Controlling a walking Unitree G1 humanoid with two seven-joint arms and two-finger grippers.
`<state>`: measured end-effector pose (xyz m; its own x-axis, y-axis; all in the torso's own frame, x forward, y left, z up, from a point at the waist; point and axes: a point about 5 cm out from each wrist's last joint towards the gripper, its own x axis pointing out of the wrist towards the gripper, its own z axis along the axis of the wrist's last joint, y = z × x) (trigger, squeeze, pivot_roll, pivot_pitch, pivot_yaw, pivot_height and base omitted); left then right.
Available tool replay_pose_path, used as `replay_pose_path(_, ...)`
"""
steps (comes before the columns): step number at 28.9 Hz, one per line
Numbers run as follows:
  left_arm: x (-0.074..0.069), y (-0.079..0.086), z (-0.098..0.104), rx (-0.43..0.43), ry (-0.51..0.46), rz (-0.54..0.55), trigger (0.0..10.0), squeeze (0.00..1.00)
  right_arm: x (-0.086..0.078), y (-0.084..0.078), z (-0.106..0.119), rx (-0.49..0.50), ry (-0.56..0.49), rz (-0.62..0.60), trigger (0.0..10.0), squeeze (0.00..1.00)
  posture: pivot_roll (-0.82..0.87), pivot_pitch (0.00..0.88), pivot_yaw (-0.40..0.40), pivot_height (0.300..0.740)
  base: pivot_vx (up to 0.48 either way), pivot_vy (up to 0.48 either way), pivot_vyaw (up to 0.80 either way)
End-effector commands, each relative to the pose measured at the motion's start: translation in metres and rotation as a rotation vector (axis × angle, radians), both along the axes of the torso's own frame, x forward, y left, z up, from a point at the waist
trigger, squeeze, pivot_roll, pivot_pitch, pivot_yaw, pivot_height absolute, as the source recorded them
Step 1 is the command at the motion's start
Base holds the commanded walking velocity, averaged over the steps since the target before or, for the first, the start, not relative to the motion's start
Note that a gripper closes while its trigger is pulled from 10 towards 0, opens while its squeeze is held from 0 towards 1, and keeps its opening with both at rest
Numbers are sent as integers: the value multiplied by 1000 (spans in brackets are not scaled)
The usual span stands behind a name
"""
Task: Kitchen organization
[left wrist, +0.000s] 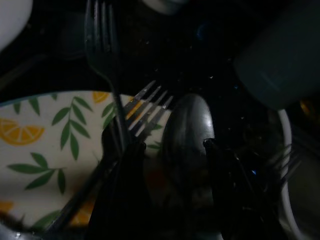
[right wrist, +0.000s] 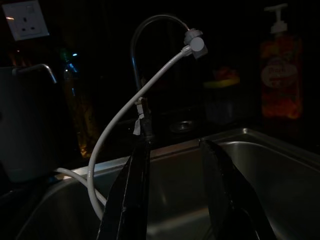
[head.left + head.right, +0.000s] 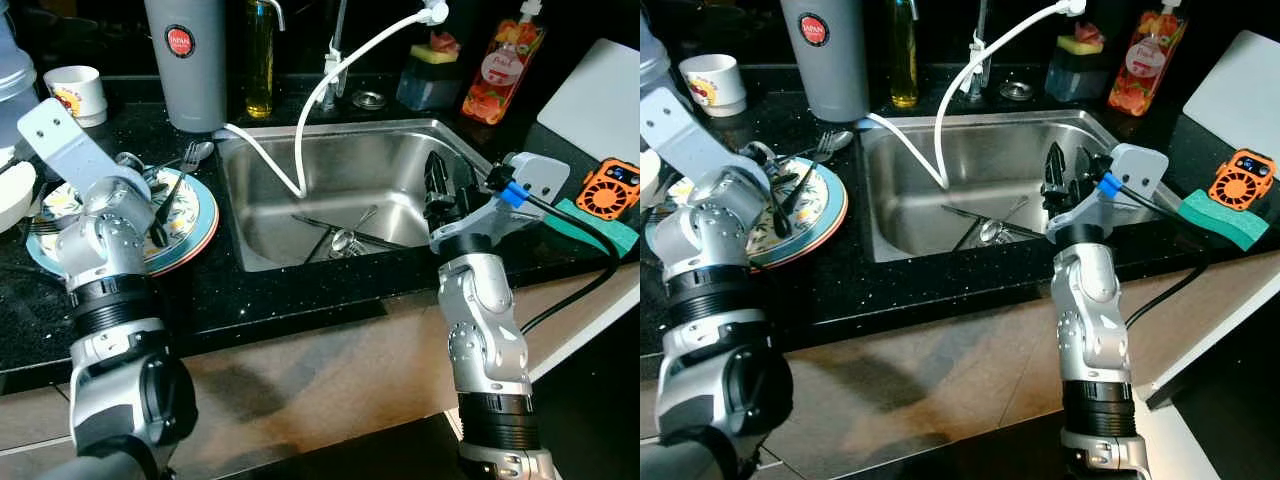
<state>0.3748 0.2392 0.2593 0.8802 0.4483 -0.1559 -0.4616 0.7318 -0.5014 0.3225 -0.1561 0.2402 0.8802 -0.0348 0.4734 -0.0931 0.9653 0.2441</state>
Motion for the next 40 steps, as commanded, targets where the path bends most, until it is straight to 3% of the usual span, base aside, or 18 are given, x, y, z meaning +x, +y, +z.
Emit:
replay_pose_path(1, 5, 2, -2, -44, 1, -23, 10000, 0, 1, 1, 0, 0, 5, 4, 10000, 0, 73, 33, -63, 740, 0, 0, 0)
replay_pose_path(6, 9, 5, -3, -73, -2, -43, 10000, 0, 0, 1, 0, 2, 3, 2, 10000, 0, 67, 30, -56, 740, 0, 0, 0)
replay_pose_path(8, 12, 4, -7, -108, 12, -59, 7255, 0, 0, 0, 0, 4, 2, -4, 10000, 0, 65, 32, -54, 740, 0, 0, 0)
replay_pose_path(13, 15, 0, -9, -114, 21, -81, 7059, 0, 0, -1, 0, 4, 3, -7, 10000, 0, 65, 36, -54, 740, 0, 0, 0)
replay_pose_path(15, 16, -8, -9, -71, 29, -95, 8157, 0, -1, -2, 0, 4, 4, -8, 10000, 0, 65, 38, -55, 740, 0, 0, 0)
replay_pose_path(16, 17, -12, -10, -48, 32, -103, 7922, 0, 0, -2, -1, 4, 5, -8, 10000, 0, 67, 40, -57, 740, 0, 0, 0)
replay_pose_path(17, 17, -16, -12, -39, 38, -112, 7176, 0, 0, -1, -1, 5, 5, -7, 10000, 0, 67, 40, -57, 740, 0, 0, 0)
replay_pose_path(18, 17, -18, -13, -37, 41, -116, 3608, 0, 0, -1, -1, 5, 6, -6, 10000, 0, 67, 40, -57, 740, 0, 0, 0)
replay_pose_path(20, 17, -20, -15, -29, 51, -115, 3608, 0, 0, -1, -1, 5, 6, -5, 10000, 0, 67, 41, -58, 740, 0, 0, 0)
replay_pose_path(21, 16, -22, -19, -11, 75, -103, 0, 0, 0, -1, -1, 5, 5, -4, 10000, 0, 67, 41, -58, 740, 0, 0, 0)
replay_pose_path(27, 15, -23, -15, 59, 78, -64, 0, 0, 0, -1, 0, 6, 5, -5, 10000, 0, 67, 43, -59, 740, 0, 0, 0)
replay_pose_path(31, 10, -17, 4, 162, 9, 15, 0, 0, 0, -1, 0, 7, 5, -6, 10000, 0, 62, 47, -59, 740, 0, 0, 0)
replay_pose_path(33, 6, -18, 36, 192, -174, 11, 0, 0, 0, -1, 0, 7, 5, -8, 10000, 0, 59, 49, -60, 740, 0, 0, 0)
replay_pose_path(35, 5, -19, 41, 192, -210, 4, 0, 0, 0, -2, 0, 6, 5, -9, 10000, 0, 59, 49, -60, 740, 0, 0, 0)
replay_pose_path(37, 3, -26, 60, 194, -338, -58, 0, 0, -1, -2, 0, 5, 6, -10, 10000, 0, 58, 50, -61, 740, 0, 0, 0)
replay_pose_path(38, -2, -33, 76, 218, -433, -95, 3961, 0, -1, -2, 0, 4, 6, -10, 10000, 0, 56, 50, -63, 740, 0, 0, 0)
replay_pose_path(39, -5, -39, 84, 220, -481, -130, 10000, 0, -1, -3, 0, 4, 6, -10, 10000, 0, 56, 50, -63, 740, 0, 0, 0)
replay_pose_path(40, -7, -45, 92, 219, -531, -170, 10000, 0, -1, -3, 0, 3, 5, -10, 10000, 0, 56, 50, -63, 740, 0, 0, 0)
